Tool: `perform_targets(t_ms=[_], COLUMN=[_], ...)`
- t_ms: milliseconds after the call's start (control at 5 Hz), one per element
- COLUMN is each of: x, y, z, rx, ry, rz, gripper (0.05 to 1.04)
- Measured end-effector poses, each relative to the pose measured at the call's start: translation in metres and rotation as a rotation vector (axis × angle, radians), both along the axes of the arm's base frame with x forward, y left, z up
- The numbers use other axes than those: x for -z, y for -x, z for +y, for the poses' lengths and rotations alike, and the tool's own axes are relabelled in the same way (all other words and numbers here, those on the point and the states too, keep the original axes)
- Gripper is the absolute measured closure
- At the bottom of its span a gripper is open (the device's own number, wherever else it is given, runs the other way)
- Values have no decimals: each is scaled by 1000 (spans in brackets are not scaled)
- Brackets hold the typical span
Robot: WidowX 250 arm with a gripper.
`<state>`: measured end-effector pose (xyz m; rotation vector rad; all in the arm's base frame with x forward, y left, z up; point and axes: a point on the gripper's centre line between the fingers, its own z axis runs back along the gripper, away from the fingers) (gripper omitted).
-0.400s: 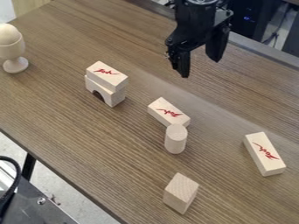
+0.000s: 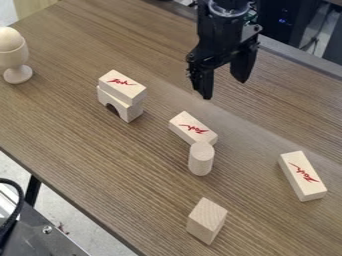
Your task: Put the white rectangular block on top of the white block
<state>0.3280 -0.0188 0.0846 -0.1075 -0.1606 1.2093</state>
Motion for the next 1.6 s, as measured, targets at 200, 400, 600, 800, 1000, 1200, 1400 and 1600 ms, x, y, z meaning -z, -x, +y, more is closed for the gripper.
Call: perform_targets(t_ms=[200, 400, 600, 800, 1000, 1200, 1400, 1600], x=[5, 10, 10, 15, 28, 38, 47, 60], y=[6, 14, 20, 26, 32, 35, 38, 41], z=[0, -1, -6, -8, -8, -4, -2, 7], rx=[-6, -34, -28, -31, -21, -27, -34, -61], ry=[4, 6, -4, 2, 12, 12, 3, -11], rz=[25, 61, 97, 122, 151, 164, 154, 152], gripper=[86, 86, 86, 86, 86, 86, 86, 86])
